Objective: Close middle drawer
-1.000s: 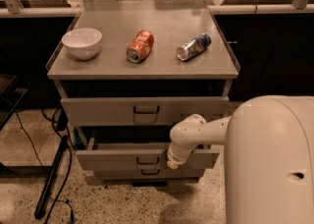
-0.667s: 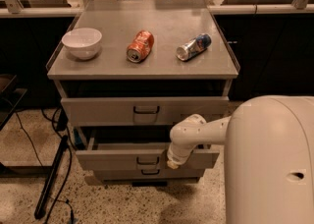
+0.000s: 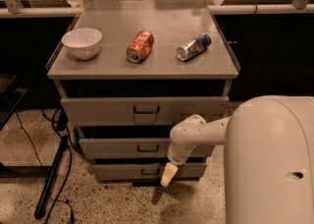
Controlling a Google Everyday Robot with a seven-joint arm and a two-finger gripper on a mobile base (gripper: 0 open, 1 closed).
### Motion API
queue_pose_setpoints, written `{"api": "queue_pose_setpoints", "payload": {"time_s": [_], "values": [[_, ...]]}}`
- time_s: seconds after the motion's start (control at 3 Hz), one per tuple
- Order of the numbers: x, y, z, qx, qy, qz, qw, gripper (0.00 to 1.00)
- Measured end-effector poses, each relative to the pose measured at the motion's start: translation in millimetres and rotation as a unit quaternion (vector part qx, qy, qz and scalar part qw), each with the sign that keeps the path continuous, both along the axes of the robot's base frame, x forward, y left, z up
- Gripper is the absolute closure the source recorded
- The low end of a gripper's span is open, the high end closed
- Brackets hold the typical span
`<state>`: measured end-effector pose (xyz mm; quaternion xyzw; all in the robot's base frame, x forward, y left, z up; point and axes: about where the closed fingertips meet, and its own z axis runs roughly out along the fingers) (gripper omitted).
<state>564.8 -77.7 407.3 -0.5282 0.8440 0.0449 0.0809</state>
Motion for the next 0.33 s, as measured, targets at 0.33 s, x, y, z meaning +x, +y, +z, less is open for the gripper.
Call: {"api": "queue_pose_setpoints", "payload": {"time_s": [0.33], "values": [[0.0, 0.0, 0.0, 0.0, 0.0, 0.0, 1.0, 0.0]]}}
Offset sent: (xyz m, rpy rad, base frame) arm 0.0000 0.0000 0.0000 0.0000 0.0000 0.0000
